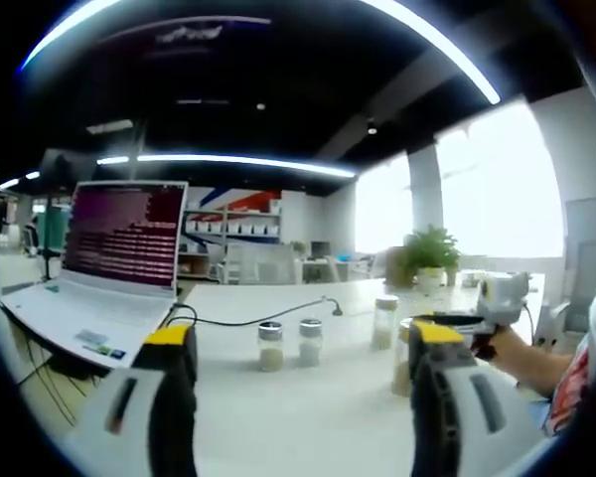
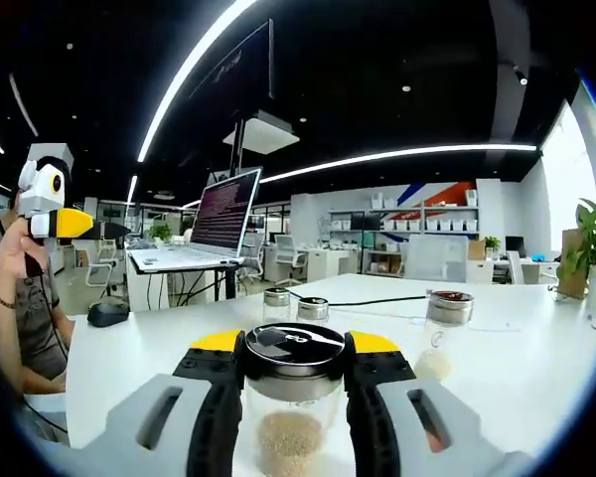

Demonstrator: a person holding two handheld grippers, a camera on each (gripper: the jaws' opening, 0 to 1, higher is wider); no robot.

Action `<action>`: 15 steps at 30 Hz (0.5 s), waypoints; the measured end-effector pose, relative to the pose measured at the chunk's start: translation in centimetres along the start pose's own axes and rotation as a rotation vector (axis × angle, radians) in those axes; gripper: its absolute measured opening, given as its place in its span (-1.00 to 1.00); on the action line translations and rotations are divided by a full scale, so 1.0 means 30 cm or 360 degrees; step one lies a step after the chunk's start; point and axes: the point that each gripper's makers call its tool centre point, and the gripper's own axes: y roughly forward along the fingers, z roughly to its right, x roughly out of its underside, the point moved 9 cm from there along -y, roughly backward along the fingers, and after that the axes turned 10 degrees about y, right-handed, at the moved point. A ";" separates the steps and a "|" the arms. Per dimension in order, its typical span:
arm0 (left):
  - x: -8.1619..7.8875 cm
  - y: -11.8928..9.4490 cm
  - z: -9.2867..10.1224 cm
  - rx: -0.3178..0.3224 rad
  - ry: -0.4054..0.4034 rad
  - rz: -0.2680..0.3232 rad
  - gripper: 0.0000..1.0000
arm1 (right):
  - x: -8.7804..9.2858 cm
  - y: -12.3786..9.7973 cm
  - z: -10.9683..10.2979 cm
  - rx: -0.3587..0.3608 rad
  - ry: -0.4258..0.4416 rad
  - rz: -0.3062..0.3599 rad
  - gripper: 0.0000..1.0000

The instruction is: Rotate the seasoning bottle until the label or dispensing opening points toward the visible target arrow and the bottle remains upright within the marked orientation range

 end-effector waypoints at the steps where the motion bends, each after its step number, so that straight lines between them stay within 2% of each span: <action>1: 0.001 0.001 0.000 0.0002 -0.0001 -0.0002 0.86 | 0.002 -0.001 -0.001 -0.0001 -0.0001 0.0000 -0.23; 9: 0.003 0.000 0.004 0.0008 0.0000 -0.0007 0.86 | 0.001 -0.010 -0.007 -0.0029 -0.0002 -0.0016 -0.21; 15: 0.002 0.000 0.006 0.0014 0.0002 -0.0011 0.86 | 0.001 -0.011 -0.005 -0.0041 0.0055 -0.0038 -0.18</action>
